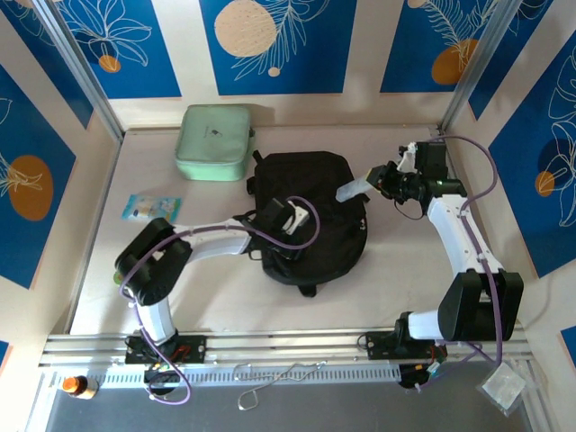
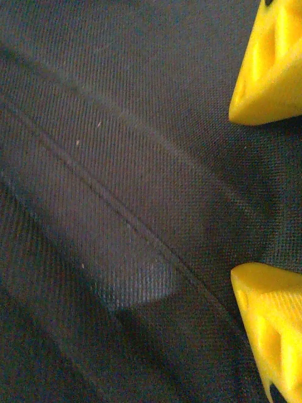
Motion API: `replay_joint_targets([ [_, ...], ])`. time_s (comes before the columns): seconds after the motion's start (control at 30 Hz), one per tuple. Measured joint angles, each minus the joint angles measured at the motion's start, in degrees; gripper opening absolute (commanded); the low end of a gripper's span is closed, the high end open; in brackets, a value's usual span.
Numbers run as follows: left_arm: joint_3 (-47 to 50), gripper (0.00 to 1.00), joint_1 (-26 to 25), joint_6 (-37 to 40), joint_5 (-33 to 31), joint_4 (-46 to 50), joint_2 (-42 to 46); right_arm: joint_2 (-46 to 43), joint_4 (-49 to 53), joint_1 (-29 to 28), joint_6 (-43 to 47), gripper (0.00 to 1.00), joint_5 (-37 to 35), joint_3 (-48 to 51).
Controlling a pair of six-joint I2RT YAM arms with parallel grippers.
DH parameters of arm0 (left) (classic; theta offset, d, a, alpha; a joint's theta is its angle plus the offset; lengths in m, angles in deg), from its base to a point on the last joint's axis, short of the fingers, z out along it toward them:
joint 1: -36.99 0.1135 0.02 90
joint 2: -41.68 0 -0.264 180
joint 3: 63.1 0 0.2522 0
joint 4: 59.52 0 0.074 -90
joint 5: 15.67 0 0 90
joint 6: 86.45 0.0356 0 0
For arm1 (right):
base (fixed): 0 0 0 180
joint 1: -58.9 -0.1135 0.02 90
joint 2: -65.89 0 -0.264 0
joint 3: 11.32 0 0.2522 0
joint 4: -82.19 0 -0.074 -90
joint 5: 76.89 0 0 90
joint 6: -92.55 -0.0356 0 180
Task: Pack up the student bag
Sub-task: Rotate the student bag at the center of the table.
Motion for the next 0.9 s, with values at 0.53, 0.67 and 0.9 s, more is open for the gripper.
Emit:
replay_joint_targets([
  [0.53, -13.57, 0.67, -4.57, -7.74, 5.68, -2.01, -7.93, -6.67, 0.04, 3.43, -3.10, 0.09, -6.73, 5.38],
  [0.67, -14.34, 0.62, -2.75, -7.23, 5.84, 0.59, -4.20, -8.33, -0.42, 3.87, -3.96, 0.09, -6.91, 5.73],
  [0.9, -24.04, 0.58, 3.69, -3.21, 4.07, 7.19, -4.55, -9.22, -1.64, 3.87, -5.20, 0.09, -6.62, 6.88],
])
